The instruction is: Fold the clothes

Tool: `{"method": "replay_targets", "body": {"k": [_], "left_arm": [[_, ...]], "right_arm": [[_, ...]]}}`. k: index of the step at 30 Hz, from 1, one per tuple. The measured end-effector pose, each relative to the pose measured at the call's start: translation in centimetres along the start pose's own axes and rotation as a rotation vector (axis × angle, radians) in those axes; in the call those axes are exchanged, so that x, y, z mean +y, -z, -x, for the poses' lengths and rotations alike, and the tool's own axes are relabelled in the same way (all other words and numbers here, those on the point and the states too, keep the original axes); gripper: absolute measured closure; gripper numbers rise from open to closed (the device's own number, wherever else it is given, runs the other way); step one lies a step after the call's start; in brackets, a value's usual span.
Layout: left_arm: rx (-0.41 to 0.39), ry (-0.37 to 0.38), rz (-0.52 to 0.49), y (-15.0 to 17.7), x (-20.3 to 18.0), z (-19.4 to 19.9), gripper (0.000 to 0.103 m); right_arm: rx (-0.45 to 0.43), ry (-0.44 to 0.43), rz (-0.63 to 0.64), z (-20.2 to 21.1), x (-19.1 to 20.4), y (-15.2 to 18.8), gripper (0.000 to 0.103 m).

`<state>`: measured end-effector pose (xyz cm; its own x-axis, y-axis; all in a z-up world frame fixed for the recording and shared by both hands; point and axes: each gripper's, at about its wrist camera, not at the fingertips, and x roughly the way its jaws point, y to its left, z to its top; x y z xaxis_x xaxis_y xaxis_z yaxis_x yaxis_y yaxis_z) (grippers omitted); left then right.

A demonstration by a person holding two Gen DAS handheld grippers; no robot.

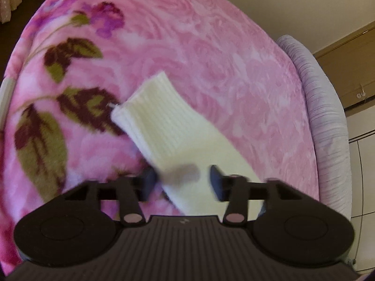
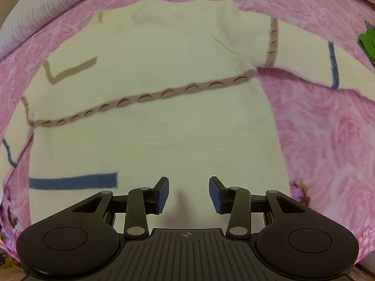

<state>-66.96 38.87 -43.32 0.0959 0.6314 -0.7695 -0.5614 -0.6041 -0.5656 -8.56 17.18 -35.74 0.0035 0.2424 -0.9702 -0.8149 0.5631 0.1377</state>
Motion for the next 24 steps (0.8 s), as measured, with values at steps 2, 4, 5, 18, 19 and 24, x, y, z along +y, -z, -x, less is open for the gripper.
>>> {"method": "replay_targets", "body": {"k": [2, 4, 5, 18, 19, 24], "left_arm": [[-0.038, 0.040, -0.027, 0.0, -1.3, 0.7, 0.100], [0.026, 0.138, -0.140, 3.0, -4.4, 2.1, 0.100], [0.069, 0.192, -0.202, 4.7, -6.1, 2.8, 0.100], [0.684, 0.628, -0.867, 27.8, -22.7, 7.9, 0.070], [0.703, 0.584, -0.866, 28.2, -22.0, 7.4, 0.070], [0.688, 0.362, -0.847, 26.5, -17.5, 5.7, 0.070]], "right_arm": [[-0.007, 0.005, 0.003, 0.2, -0.6, -0.2, 0.061], [-0.014, 0.013, -0.004, 0.5, -1.5, -0.3, 0.061], [-0.018, 0.017, -0.008, 0.7, -1.9, -0.4, 0.061], [-0.099, 0.046, -0.087, 3.2, -6.4, -2.8, 0.061], [-0.102, 0.052, -0.088, 3.3, -6.7, -2.9, 0.061], [-0.103, 0.040, -0.137, 2.5, -8.7, -3.2, 0.061]]}}
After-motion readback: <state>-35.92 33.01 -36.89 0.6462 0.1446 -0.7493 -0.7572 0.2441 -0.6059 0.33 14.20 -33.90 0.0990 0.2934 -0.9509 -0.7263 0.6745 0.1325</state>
